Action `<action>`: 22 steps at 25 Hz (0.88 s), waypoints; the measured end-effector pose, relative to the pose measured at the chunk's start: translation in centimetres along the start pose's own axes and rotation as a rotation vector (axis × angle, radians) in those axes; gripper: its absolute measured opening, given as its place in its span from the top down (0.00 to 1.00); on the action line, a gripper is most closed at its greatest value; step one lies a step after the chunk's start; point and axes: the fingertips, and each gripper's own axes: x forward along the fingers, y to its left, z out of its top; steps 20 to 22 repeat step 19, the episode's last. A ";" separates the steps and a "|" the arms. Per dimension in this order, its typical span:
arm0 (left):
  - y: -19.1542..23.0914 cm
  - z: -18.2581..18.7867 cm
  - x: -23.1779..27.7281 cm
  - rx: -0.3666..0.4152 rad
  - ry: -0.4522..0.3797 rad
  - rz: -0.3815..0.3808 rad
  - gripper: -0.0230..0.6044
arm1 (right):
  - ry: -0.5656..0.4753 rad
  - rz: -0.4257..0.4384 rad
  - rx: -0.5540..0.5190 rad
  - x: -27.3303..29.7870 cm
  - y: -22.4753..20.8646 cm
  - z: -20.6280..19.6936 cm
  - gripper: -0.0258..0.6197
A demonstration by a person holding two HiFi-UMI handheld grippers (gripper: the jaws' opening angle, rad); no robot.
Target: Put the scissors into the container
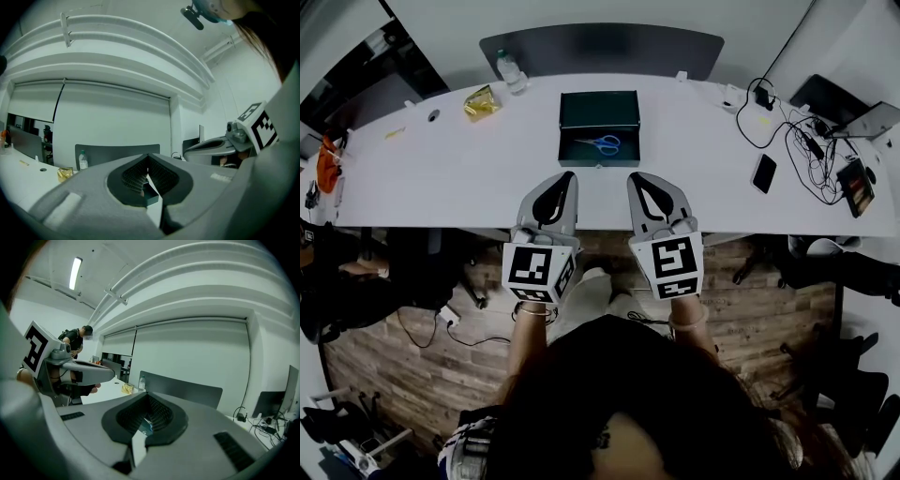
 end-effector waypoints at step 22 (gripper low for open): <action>3.1 0.2 4.9 -0.018 -0.013 -0.027 0.94 | 0.007 -0.021 -0.012 4.8 -2.2 0.6 0.95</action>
